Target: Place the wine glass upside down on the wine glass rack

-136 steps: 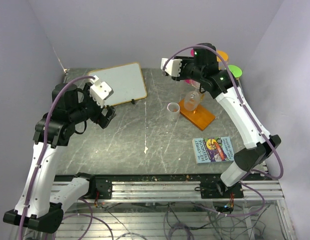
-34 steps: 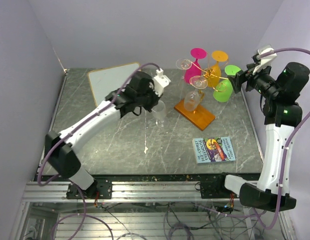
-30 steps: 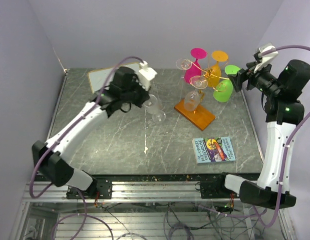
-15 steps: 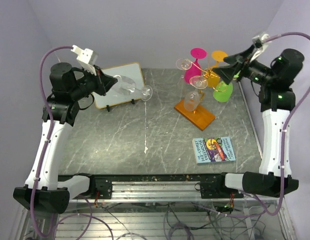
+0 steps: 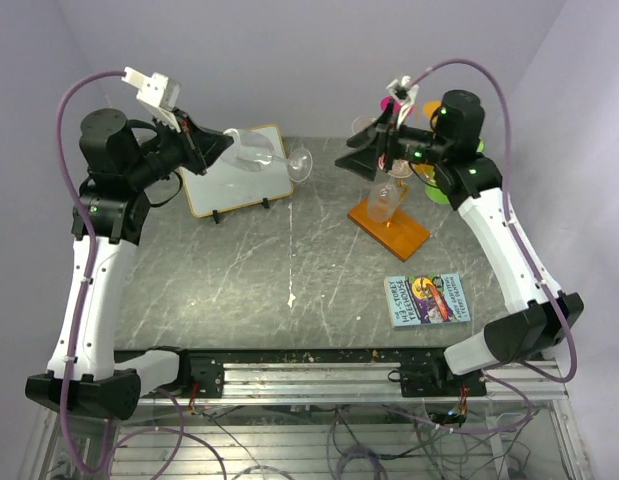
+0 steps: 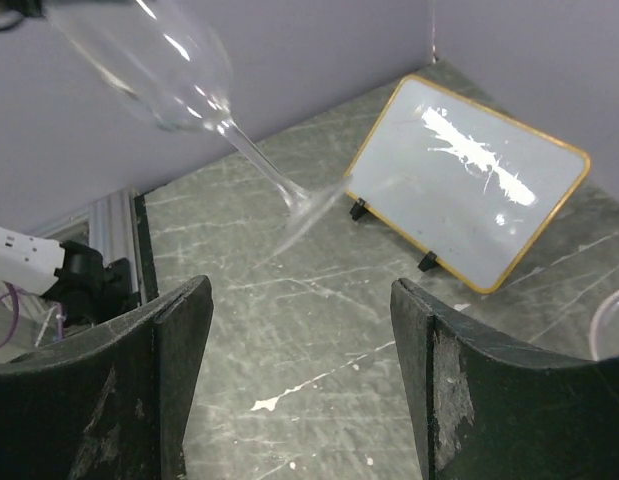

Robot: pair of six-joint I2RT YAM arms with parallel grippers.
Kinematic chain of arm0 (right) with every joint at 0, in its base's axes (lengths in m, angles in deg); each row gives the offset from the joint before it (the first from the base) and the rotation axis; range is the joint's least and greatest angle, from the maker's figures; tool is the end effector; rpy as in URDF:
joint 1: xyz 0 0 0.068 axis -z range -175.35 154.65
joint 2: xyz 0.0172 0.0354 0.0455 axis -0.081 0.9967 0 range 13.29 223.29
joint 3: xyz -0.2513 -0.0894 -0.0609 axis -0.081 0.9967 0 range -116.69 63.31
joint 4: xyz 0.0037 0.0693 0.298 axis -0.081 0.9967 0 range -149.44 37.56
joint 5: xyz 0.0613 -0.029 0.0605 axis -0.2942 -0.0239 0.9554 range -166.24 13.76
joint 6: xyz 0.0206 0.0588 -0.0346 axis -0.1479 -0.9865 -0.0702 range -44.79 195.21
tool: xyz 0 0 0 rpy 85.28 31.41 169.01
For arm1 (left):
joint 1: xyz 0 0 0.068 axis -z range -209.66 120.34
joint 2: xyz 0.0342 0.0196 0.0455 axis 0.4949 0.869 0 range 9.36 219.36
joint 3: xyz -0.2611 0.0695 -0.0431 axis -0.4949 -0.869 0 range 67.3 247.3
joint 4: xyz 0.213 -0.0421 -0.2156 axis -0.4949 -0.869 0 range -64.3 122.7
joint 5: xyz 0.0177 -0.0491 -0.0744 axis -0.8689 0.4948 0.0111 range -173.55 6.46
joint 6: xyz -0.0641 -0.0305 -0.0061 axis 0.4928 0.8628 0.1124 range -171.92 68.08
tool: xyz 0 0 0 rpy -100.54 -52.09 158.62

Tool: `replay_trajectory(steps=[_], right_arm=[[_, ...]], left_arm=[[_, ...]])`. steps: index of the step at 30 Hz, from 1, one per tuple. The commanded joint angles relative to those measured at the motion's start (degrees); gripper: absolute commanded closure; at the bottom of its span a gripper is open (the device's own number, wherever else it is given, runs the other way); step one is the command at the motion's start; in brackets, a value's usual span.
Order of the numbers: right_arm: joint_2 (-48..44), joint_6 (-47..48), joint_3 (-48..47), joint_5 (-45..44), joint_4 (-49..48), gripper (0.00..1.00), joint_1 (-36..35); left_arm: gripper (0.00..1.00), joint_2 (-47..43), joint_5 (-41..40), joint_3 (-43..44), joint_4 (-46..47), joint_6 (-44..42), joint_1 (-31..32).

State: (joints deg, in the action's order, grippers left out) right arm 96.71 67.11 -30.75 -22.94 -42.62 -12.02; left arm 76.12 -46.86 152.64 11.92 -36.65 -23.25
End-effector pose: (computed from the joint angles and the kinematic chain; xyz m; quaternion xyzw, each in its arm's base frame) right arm 0.3448 0.1523 0.4777 -0.3485 0.6409 0.4540 0.5116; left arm 0.2882 -0.0676 0.5021 0.1647 0.6987 -0.3465 0.6038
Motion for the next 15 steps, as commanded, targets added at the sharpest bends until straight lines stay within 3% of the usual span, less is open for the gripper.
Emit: replay_trajectory(steps=[1,15], right_arm=[[2.1,-0.4,-2.1,-6.3,1.0,0.28,-4.5],[7.4,-5.8,-4.8,-14.2,-0.5,0.32,-11.4]], left_arm=[[0.93,-0.2,0.4,5.5,2.3,1.2,-0.4],[0.93,0.5,-0.2,7.9,4.9,0.8,-0.4]])
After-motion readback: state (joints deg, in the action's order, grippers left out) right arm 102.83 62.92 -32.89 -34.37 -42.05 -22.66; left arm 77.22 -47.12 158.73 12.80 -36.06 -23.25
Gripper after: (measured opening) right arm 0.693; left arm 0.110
